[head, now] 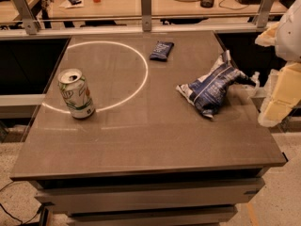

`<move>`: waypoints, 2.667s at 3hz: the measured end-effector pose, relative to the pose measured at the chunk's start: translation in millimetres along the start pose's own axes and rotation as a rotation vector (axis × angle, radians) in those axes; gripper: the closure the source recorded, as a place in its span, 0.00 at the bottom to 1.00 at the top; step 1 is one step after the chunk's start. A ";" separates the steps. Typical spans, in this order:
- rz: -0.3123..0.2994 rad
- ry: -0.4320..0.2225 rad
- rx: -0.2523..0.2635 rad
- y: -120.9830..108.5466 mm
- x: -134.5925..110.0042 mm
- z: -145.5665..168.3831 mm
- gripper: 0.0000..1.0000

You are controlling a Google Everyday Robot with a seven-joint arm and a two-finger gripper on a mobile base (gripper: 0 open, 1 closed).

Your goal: Move blue chip bag near rxbar blueberry

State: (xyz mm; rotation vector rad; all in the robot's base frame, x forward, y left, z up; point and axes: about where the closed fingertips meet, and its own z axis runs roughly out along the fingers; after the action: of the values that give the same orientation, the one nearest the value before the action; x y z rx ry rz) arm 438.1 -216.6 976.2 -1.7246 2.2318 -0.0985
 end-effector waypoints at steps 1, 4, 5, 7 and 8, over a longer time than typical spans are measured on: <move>0.000 0.000 0.000 0.0 0.0 0.0 0.00; 0.082 -0.194 0.072 -36.0 -13.5 24.9 0.00; 0.113 -0.252 0.110 -49.1 -17.4 47.2 0.00; 0.177 -0.333 0.179 -73.0 -18.3 86.7 0.00; 0.203 -0.352 0.203 -88.3 -17.5 104.7 0.00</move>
Offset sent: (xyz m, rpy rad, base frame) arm 0.0108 0.0067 -0.0001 0.1039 -0.0199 0.0387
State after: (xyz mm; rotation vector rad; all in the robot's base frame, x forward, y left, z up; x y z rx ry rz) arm 554.6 -209.3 902.4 -1.2900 2.0418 0.0239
